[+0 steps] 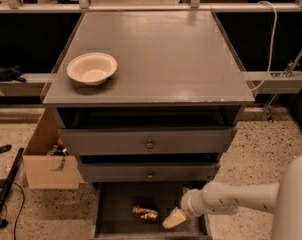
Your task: Pick orange can from bottom drawer and place on counter
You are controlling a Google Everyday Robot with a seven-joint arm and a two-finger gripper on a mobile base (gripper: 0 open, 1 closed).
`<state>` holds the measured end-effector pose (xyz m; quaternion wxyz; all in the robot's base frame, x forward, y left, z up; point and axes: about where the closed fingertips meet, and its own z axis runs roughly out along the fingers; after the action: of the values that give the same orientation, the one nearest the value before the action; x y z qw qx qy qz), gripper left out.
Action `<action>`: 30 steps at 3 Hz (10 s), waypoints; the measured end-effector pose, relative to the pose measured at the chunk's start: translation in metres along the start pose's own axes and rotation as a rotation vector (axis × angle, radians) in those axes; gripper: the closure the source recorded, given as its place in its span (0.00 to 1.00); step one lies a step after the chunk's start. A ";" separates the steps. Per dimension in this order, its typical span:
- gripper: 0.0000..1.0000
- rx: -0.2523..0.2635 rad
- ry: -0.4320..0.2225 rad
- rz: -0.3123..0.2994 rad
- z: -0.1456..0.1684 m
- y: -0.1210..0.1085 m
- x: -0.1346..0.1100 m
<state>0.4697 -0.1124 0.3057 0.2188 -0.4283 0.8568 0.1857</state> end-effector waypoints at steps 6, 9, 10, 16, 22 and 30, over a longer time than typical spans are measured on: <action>0.00 -0.037 -0.096 -0.008 0.133 -0.017 -0.036; 0.00 -0.094 0.009 0.005 0.178 0.006 -0.007; 0.00 -0.088 0.015 0.014 0.187 0.007 0.006; 1.00 -0.090 -0.016 0.016 0.214 0.009 0.007; 1.00 0.041 -0.041 0.040 0.024 0.007 0.011; 1.00 0.449 -0.378 -0.481 -0.351 0.057 -0.193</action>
Offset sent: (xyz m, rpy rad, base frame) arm 0.0294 0.0565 -0.0865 -0.0266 0.0674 0.1041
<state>0.4512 -0.1323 0.7092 0.4988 -0.5167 0.6957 0.0125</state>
